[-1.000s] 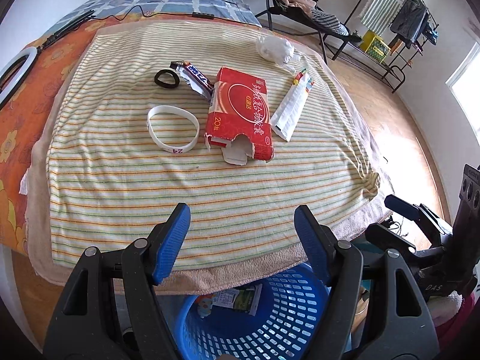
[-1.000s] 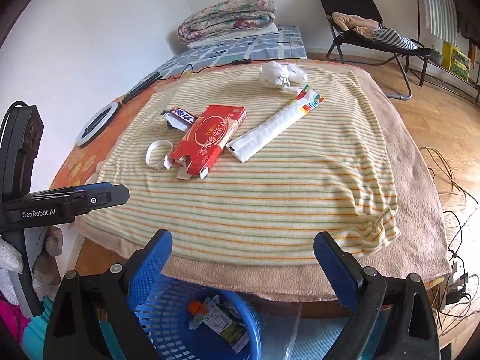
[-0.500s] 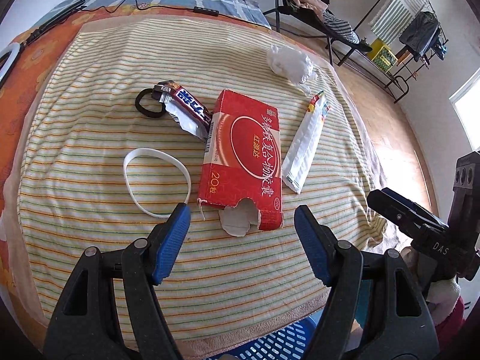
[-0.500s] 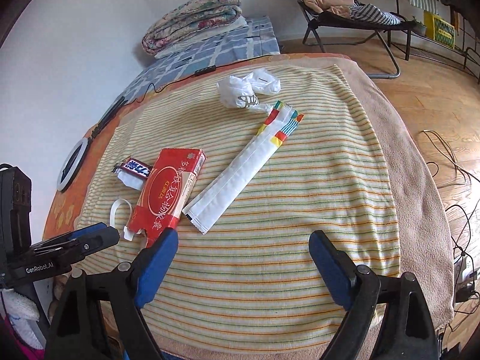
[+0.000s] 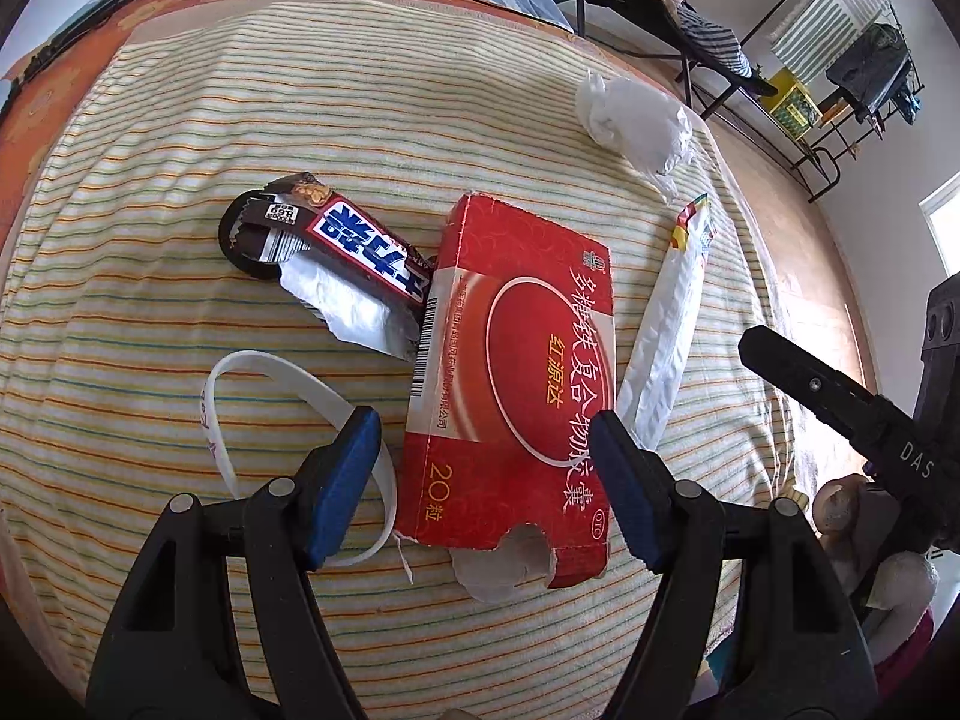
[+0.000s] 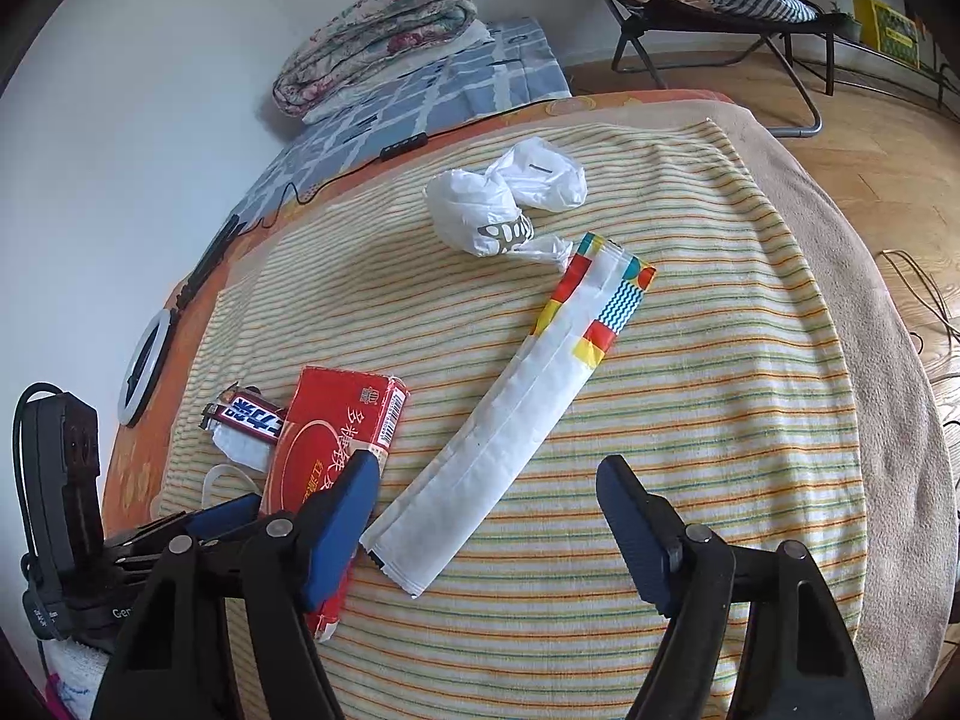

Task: Collect trash
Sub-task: 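Grasp the red tissue box with the left tool while the right grasps the long white packet, then carry the tissue box with the left tool while the right carries the packet to the basket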

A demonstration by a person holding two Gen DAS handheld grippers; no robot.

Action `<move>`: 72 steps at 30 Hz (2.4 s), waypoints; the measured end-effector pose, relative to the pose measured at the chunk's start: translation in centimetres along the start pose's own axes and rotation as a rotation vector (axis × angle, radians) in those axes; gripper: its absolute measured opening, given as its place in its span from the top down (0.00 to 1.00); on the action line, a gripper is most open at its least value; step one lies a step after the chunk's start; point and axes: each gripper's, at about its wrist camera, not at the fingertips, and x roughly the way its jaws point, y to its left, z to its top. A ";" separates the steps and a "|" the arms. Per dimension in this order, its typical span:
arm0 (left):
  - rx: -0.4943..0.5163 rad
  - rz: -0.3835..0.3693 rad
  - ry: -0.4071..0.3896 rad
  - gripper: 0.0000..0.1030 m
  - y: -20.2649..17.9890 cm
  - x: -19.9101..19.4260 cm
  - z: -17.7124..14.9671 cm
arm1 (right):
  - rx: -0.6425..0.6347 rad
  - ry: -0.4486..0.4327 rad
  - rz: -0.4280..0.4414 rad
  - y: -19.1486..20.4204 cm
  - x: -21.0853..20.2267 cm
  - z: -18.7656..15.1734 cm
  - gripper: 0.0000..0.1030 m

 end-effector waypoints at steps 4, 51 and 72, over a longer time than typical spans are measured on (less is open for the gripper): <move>0.048 0.049 0.003 0.28 -0.9 0.6 -0.2 | 0.021 0.013 -0.013 -0.5 1.2 0.6 0.31; 0.044 -0.171 -0.102 0.80 -8.4 -0.1 0.8 | 0.208 0.035 0.073 -6.0 3.5 1.1 0.76; 0.120 -0.089 -0.121 0.80 -8.5 -2.2 -0.4 | 0.121 0.007 0.042 -3.9 0.9 -0.4 0.83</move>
